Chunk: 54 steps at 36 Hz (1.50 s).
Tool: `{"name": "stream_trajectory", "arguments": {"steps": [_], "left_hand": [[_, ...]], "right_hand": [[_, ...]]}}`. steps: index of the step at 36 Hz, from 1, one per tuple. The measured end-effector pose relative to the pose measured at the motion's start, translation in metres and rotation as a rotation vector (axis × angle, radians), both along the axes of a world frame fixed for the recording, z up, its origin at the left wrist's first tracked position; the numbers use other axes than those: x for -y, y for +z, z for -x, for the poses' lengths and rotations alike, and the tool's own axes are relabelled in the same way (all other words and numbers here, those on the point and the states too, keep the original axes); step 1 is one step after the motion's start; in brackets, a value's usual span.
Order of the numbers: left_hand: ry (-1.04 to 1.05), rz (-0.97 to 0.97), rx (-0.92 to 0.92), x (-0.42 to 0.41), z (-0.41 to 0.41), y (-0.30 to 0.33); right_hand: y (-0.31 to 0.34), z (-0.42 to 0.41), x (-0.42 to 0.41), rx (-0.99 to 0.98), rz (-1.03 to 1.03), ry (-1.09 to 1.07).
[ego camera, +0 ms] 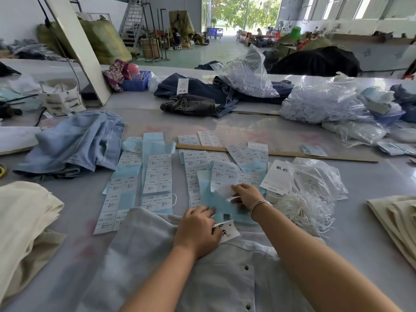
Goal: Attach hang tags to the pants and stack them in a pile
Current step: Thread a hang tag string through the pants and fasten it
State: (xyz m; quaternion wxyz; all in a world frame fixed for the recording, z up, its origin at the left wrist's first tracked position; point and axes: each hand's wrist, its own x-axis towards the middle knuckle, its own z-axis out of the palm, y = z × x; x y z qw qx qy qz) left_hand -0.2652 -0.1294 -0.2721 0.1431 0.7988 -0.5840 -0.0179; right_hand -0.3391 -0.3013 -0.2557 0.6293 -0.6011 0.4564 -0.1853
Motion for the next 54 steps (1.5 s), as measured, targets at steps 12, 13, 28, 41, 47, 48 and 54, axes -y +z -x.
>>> {"name": "stream_trajectory", "arguments": {"steps": [12, 13, 28, 41, 47, 48, 54], "left_hand": [[0.039, 0.381, -0.081, -0.014, 0.0, 0.015], [0.043, 0.459, -0.099, -0.018, 0.001, 0.021], [0.59, 0.388, -1.986, -0.089, 0.089, 0.03], [0.557, 0.32, -2.065, -0.088, 0.085, 0.029], [0.581, 0.296, -1.977, -0.087, 0.084, 0.029], [0.59, 0.305, -1.946, -0.085, 0.084, 0.03], [0.678, 0.344, -1.885, -0.078, 0.086, 0.028]], "right_hand": [[0.055, 0.082, -0.013, 0.795, -0.336, -0.496], [0.058, 0.089, -0.024, 0.798, -0.319, -0.473], [-0.008, 0.125, -0.183, 0.274, 1.094, 0.057], [-0.01, 0.123, -0.187, 0.017, 1.207, 0.282], [-0.013, 0.123, -0.186, -0.077, 1.42, 0.287], [-0.014, 0.122, -0.186, -0.109, 1.436, 0.278], [-0.011, 0.13, -0.193, -0.223, 1.403, 0.395]]}}
